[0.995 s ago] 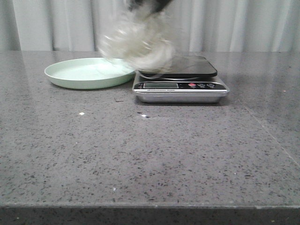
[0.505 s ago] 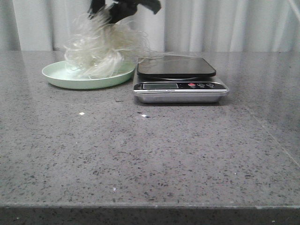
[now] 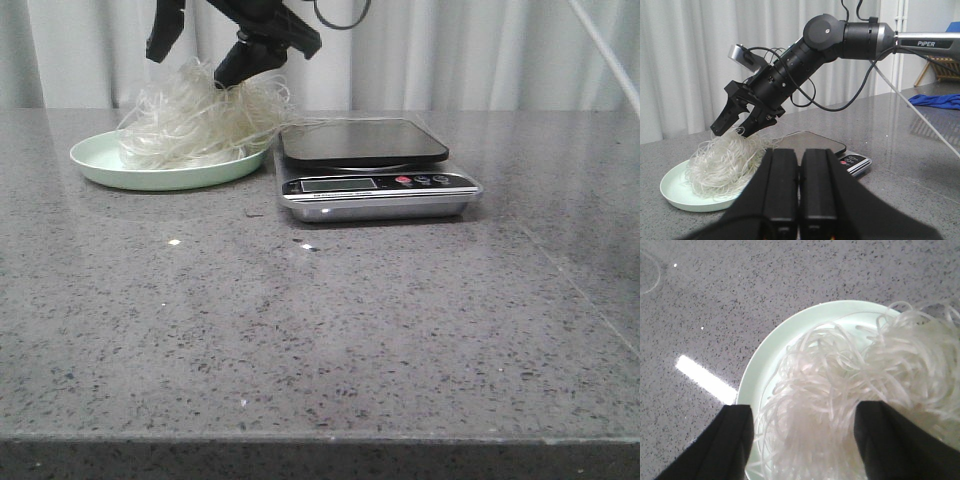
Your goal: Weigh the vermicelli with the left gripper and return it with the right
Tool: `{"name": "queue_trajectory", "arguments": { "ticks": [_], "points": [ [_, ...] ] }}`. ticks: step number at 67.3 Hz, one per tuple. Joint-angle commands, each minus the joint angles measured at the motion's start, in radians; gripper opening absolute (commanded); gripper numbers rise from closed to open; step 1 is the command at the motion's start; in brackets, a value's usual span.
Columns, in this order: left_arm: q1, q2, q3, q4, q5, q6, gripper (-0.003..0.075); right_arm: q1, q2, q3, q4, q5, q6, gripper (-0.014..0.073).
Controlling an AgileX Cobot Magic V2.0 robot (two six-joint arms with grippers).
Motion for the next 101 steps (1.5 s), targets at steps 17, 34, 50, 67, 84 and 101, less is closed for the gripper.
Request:
{"name": "queue_trajectory", "arguments": {
  "ticks": [17,34,50,67,84,101],
  "points": [
    [-0.005,0.010,-0.026,-0.008,-0.076,0.000,0.0127,-0.041,-0.301,-0.039,-0.146,0.044,-0.062,0.0546],
    [-0.005,0.010,-0.026,-0.008,-0.076,0.000,0.0127,-0.050,-0.545,0.146,-0.278,0.102,-0.111,0.0546],
    [-0.005,0.010,-0.026,-0.008,-0.076,0.000,0.0127,-0.051,-0.914,0.648,-0.283,-0.127,-0.122,0.0546],
    [-0.005,0.010,-0.026,-0.008,-0.076,0.000,0.0127,-0.051,-1.366,1.206,-0.287,-0.355,-0.122,0.0546],
    [-0.005,0.010,-0.026,-0.008,-0.076,0.000,0.0127,-0.051,-1.790,1.607,-0.339,-0.496,-0.122,0.0546],
    [-0.005,0.010,-0.026,-0.008,-0.076,0.000,0.0127,-0.051,-2.108,1.789,-0.350,-0.523,-0.121,0.0517]
  ]
}}
